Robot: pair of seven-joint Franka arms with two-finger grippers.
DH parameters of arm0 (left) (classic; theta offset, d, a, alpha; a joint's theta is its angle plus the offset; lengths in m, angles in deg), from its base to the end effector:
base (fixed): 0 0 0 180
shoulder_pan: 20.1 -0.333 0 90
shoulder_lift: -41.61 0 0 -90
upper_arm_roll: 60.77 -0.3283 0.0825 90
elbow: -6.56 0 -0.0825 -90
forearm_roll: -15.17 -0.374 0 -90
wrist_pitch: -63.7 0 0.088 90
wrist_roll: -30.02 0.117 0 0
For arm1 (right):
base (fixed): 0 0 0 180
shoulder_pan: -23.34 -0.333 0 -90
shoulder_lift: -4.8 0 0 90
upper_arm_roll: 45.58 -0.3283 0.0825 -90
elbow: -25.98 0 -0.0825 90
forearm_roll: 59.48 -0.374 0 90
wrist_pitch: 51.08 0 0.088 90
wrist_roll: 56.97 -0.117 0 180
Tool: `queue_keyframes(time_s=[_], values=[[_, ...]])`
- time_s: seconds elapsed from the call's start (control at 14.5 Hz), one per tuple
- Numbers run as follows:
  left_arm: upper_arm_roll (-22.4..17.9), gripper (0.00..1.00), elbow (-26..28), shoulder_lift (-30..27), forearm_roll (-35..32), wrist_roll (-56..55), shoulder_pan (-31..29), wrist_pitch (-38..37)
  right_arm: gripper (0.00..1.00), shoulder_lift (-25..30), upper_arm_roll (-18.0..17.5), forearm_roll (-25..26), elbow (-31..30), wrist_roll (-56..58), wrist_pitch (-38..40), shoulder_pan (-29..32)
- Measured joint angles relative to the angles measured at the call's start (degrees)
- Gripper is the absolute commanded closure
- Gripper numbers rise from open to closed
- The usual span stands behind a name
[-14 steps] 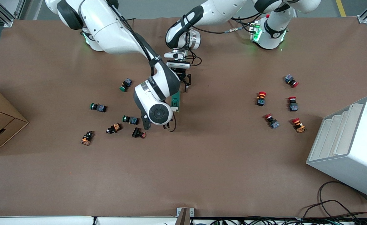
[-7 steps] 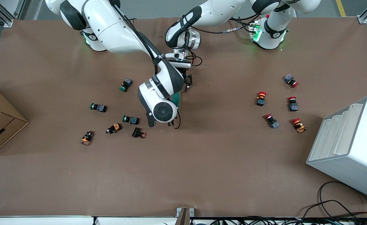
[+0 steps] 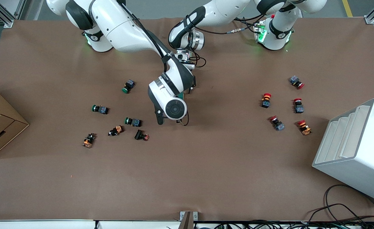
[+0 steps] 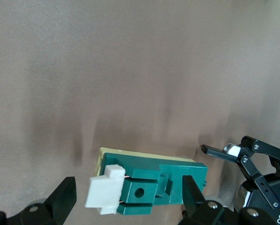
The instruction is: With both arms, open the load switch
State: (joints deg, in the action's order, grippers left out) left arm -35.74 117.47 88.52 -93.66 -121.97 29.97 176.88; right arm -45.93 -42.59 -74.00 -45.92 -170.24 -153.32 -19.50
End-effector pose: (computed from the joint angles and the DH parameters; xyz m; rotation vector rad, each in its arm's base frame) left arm 0.2201 -0.5534 0.0922 2.6149 -0.0526 1.5225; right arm 0.5234 0.4791 0.2066 2.1842 -1.7806 -0.3840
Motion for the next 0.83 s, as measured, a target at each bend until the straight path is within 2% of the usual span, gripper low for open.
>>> queue_keyframes(time_s=[0.83], values=[[0.0,0.01,-0.01,0.0,0.0,-0.27,0.0,-0.05,0.0,0.32,-0.45,-0.01,0.88,0.0,7.18,-0.27]])
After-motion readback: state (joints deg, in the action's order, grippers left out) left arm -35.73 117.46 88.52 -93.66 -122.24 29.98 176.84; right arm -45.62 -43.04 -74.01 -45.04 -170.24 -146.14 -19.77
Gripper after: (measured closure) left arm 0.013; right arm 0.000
